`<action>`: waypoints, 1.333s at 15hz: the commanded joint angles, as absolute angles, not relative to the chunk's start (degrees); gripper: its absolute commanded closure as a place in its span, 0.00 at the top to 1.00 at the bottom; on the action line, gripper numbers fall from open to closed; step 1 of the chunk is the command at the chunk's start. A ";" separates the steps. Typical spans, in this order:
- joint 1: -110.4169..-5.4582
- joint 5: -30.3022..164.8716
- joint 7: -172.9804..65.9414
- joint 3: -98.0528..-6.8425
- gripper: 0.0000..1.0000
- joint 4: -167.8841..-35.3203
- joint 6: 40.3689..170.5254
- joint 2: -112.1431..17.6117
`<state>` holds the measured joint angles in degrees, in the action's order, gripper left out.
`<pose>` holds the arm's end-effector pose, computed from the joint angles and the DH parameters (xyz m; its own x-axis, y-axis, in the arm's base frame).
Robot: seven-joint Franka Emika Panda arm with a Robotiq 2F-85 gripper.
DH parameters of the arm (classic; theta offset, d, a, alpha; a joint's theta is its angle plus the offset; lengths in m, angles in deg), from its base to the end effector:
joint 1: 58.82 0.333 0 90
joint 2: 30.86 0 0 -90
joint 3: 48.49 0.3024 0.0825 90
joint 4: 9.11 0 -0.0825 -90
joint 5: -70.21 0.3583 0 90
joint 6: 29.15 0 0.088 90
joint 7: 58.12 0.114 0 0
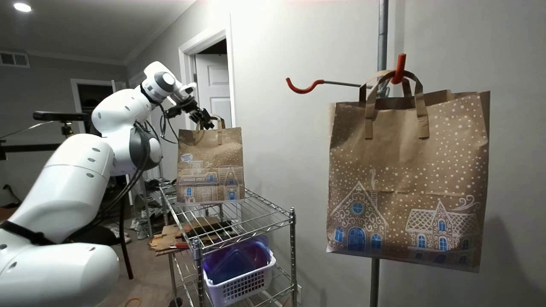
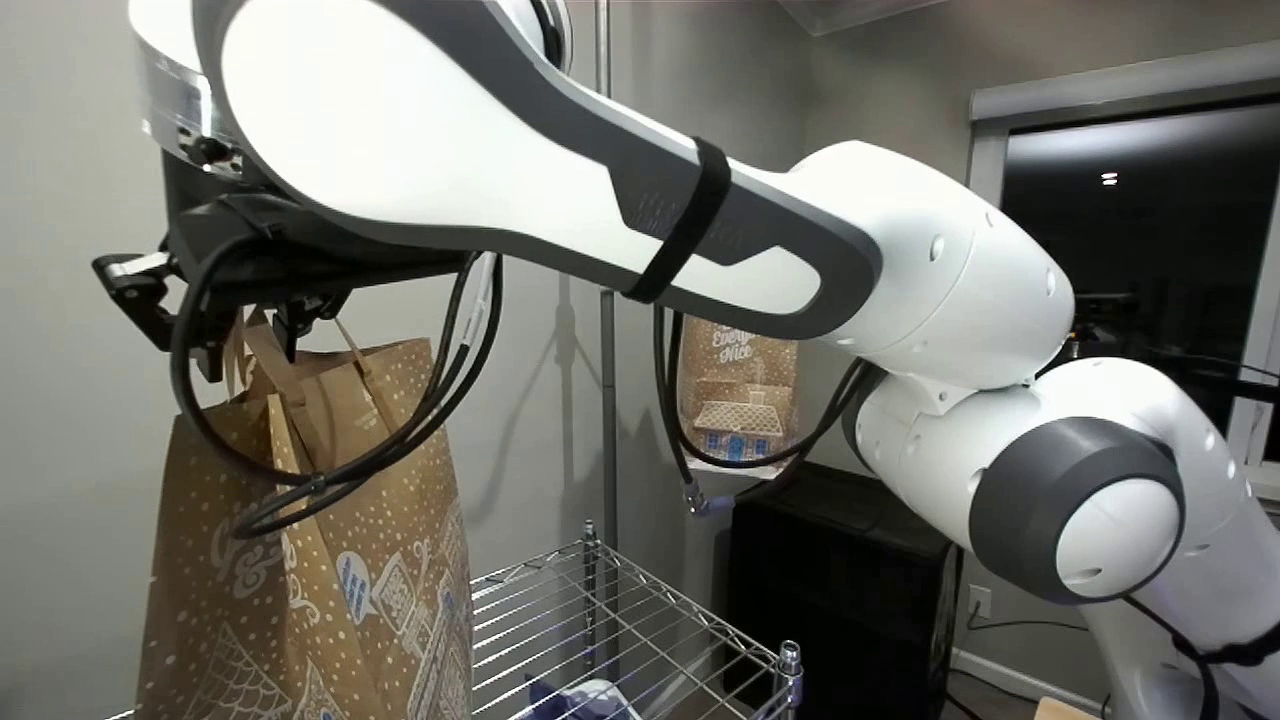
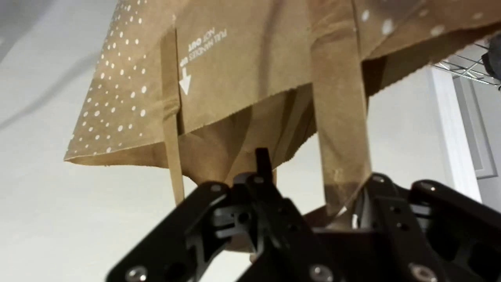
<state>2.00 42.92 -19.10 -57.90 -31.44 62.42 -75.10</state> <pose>0.4142 0.5481 0.6639 0.7314 0.1938 0.6538 0.1375 -0.9810 0.1370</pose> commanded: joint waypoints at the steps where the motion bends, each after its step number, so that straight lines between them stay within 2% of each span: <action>1: 3.05 42.25 -18.87 -59.06 0.16 -33.13 57.54 -71.75; 3: 3.24 42.32 -19.50 -59.52 0.04 -33.10 53.16 -69.79; 5: 3.16 42.10 -19.82 -60.25 0.01 -32.52 49.25 -67.86; 7: 2.44 42.59 -20.34 -61.29 0.00 -27.94 44.88 -68.22; 14: 0.51 42.17 -19.97 -62.81 0.01 -28.85 39.59 -62.76; 20: -1.60 42.63 -27.49 -61.82 0.01 -28.85 30.15 -57.76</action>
<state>-0.64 42.86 -21.61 -62.94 -28.85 35.53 -61.16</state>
